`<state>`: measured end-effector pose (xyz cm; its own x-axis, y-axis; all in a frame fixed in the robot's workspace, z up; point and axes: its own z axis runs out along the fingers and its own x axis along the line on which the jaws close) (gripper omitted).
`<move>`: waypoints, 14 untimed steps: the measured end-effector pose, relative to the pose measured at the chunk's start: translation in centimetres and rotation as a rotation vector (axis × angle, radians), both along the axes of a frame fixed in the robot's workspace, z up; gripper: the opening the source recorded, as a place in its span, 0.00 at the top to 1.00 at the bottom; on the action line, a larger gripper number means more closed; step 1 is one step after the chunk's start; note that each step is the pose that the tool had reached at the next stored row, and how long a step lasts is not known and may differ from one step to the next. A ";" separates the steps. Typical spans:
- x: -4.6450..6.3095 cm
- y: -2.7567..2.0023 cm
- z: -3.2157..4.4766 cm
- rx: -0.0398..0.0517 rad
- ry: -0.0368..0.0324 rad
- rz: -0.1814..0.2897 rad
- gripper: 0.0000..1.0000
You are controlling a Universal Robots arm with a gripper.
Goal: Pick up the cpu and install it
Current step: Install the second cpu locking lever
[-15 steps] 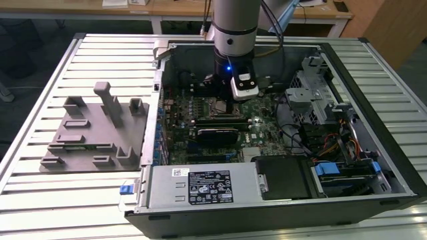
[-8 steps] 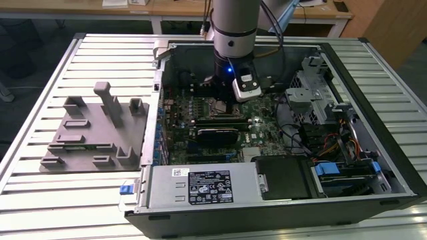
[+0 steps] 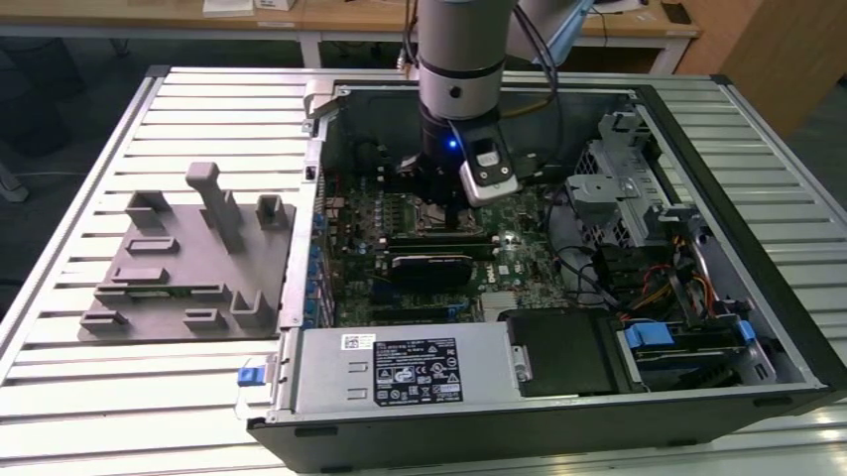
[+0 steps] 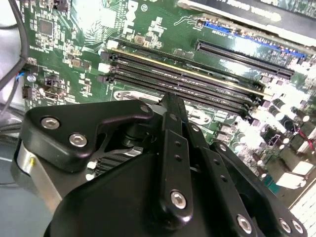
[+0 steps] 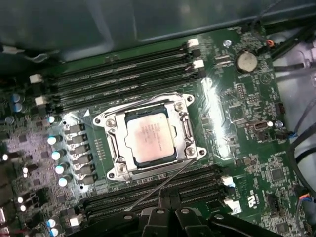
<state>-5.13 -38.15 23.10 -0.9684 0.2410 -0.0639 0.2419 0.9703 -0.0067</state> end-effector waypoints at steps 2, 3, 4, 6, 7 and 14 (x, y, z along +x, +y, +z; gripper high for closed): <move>-0.1 -0.01 -0.12 0.0005 0.0000 0.019 0.89; -0.3 -0.01 -0.17 0.0008 0.0001 0.024 0.89; -0.4 0.00 -0.21 0.0010 0.0000 0.029 0.89; -0.9 0.00 -0.29 0.0014 0.0000 0.034 0.89; -1.1 -0.01 -0.31 0.0022 0.0001 0.035 0.89; -1.7 -0.01 -0.43 0.0041 0.0002 0.038 0.89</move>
